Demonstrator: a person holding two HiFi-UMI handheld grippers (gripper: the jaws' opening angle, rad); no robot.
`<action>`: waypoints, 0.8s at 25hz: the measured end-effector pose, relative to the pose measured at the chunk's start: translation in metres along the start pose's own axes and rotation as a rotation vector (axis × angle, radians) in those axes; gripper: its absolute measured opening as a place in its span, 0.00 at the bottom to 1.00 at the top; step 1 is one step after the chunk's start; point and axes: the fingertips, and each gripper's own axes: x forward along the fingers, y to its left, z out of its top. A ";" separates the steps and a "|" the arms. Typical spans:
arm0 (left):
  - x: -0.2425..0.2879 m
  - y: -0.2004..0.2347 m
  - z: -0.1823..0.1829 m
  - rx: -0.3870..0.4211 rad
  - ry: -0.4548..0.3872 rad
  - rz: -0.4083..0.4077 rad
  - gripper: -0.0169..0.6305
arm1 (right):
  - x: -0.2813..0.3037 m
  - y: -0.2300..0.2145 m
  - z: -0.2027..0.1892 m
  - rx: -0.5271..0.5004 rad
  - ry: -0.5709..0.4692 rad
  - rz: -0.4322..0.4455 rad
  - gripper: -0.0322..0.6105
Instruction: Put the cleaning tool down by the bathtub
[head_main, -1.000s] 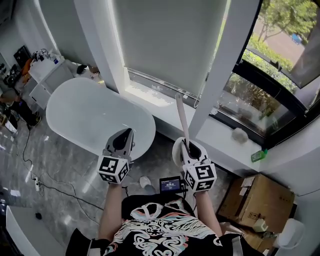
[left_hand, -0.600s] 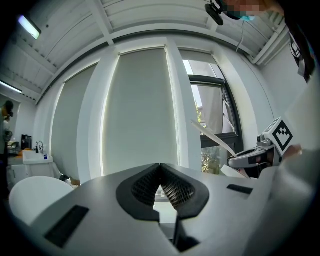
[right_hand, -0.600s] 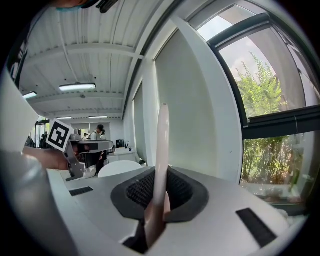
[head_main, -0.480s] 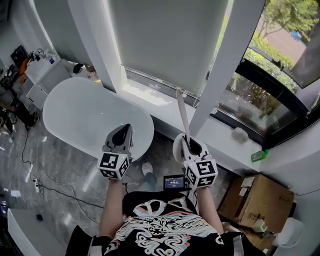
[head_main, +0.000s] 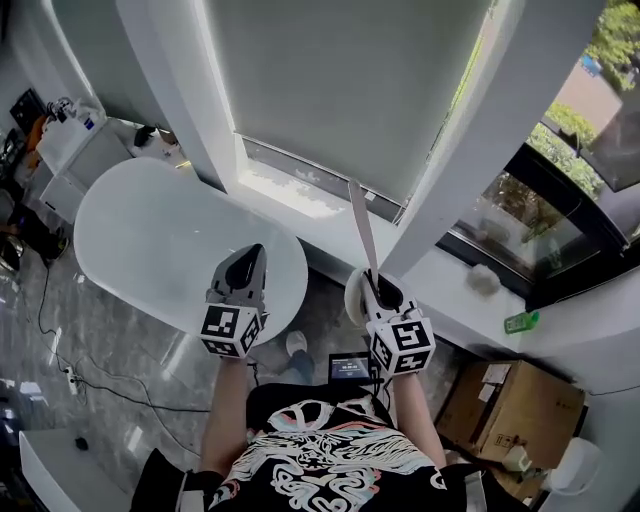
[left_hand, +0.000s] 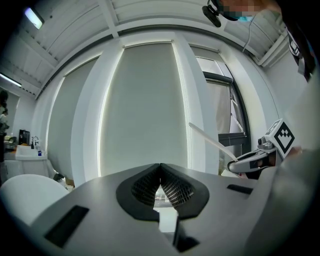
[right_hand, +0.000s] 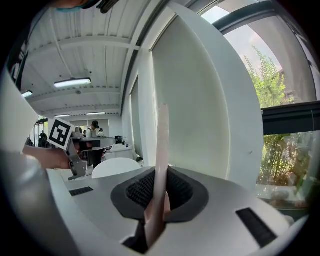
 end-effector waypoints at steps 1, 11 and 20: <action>0.009 0.007 0.001 0.001 0.001 -0.004 0.05 | 0.010 -0.002 0.003 0.000 0.001 -0.003 0.14; 0.090 0.091 0.015 0.022 -0.008 -0.021 0.05 | 0.112 -0.020 0.039 -0.001 0.002 -0.041 0.14; 0.140 0.160 0.023 0.012 -0.025 -0.051 0.05 | 0.184 -0.023 0.060 -0.011 -0.003 -0.082 0.14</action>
